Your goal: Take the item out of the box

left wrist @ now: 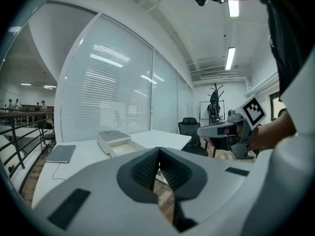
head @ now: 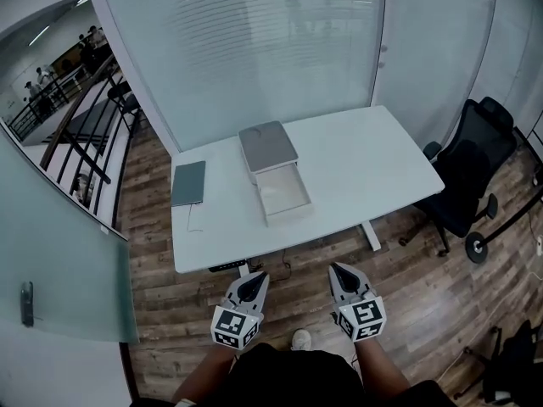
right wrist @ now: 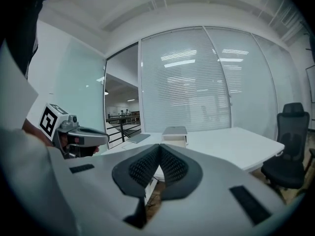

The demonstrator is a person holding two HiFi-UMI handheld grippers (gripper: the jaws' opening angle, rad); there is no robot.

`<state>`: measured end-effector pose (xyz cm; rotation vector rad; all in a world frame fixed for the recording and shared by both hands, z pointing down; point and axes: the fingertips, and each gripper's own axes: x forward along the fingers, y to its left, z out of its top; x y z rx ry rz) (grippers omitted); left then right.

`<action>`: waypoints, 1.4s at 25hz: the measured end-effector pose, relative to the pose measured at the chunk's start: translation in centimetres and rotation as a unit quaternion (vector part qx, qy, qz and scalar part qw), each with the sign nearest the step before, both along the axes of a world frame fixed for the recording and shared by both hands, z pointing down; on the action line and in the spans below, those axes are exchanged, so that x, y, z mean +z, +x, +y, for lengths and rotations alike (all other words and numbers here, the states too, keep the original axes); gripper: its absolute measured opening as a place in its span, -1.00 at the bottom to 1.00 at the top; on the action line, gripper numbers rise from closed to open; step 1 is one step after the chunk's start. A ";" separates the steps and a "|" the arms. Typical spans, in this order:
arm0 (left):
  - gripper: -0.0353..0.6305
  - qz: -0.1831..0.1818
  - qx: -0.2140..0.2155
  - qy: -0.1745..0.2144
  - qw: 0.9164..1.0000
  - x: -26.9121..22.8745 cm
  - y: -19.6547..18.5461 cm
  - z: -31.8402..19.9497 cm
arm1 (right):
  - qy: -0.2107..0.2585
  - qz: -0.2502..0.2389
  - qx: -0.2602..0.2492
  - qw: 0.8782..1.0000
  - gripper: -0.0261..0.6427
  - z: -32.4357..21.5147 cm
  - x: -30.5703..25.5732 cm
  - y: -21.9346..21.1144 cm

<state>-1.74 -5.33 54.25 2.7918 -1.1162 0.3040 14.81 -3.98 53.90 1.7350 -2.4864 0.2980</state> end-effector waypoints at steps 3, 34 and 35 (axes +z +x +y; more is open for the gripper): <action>-0.86 -0.005 -0.010 -0.002 1.000 0.5 0.4 -1.0 | 0.012 0.014 -0.008 1.000 -0.90 -2.0 -0.5 0.1; -0.86 0.001 -0.086 -0.009 0.996 0.7 -4.6 -18.7 | -0.014 0.118 -0.149 0.982 -0.90 -21.1 0.7 -6.8; -0.86 0.000 -0.085 -0.010 0.996 0.7 -4.7 -19.2 | -0.018 0.125 -0.157 0.980 -0.90 -21.5 0.9 -7.1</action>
